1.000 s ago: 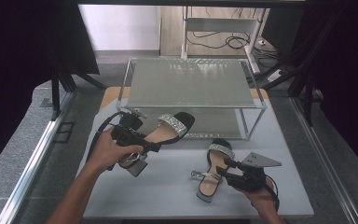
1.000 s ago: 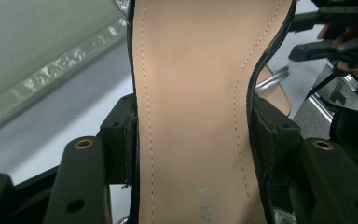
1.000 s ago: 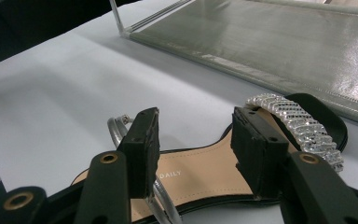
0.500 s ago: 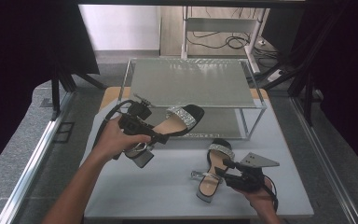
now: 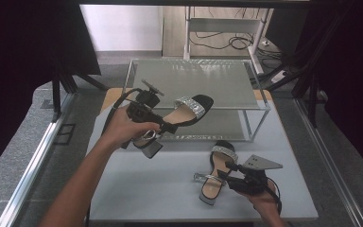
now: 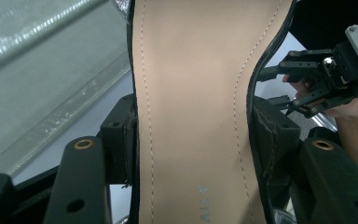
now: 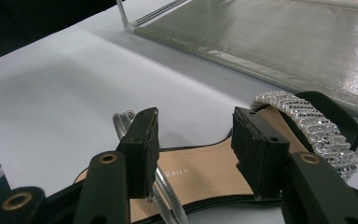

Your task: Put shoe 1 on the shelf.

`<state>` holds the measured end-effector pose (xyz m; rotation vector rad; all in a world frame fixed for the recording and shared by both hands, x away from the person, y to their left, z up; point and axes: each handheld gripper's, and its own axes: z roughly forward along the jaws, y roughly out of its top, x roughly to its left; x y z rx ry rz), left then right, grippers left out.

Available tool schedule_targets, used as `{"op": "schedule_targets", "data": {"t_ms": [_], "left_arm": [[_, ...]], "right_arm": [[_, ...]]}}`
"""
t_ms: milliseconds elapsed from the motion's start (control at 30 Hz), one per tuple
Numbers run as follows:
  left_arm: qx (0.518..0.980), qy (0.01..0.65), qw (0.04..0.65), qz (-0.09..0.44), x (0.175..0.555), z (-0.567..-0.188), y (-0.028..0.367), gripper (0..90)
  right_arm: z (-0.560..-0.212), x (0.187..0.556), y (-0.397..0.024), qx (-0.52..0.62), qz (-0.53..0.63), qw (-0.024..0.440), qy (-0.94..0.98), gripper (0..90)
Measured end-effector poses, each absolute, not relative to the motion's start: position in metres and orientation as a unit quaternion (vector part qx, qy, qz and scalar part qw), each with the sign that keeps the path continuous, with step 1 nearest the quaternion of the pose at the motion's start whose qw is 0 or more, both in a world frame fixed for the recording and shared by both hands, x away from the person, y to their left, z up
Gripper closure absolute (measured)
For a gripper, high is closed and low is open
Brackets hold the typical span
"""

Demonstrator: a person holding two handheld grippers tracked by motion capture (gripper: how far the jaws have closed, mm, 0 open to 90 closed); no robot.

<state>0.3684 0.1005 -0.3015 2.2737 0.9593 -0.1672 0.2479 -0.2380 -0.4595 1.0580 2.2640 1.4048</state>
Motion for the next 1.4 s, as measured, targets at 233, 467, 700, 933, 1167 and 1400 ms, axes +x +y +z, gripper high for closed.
{"op": "schedule_targets", "data": {"t_ms": [233,467,700,933,1167,1400], "left_arm": [[0.863,0.374,0.334,-0.062,0.381,-0.289,0.095,41.7],[0.866,0.374,0.328,-0.056,0.395,-0.279,0.091,41.7],[0.857,0.386,0.337,-0.059,0.415,-0.267,0.090,41.7],[0.846,0.412,0.334,-0.052,0.438,-0.260,0.089,41.7],[0.835,0.433,0.334,-0.053,0.459,-0.257,0.092,41.7],[0.826,0.459,0.323,-0.045,0.474,-0.265,0.098,41.7]], "right_arm": [[-0.459,0.248,-0.237,0.362,0.484,0.136,0.785,51.6],[-0.459,0.248,-0.238,0.365,0.487,0.135,0.782,51.8],[-0.458,0.248,-0.237,0.361,0.488,0.140,0.782,51.7],[-0.457,0.248,-0.235,0.359,0.486,0.139,0.785,51.7],[-0.457,0.247,-0.231,0.352,0.488,0.138,0.787,51.7],[-0.454,0.245,-0.233,0.356,0.491,0.149,0.781,51.9]]}}
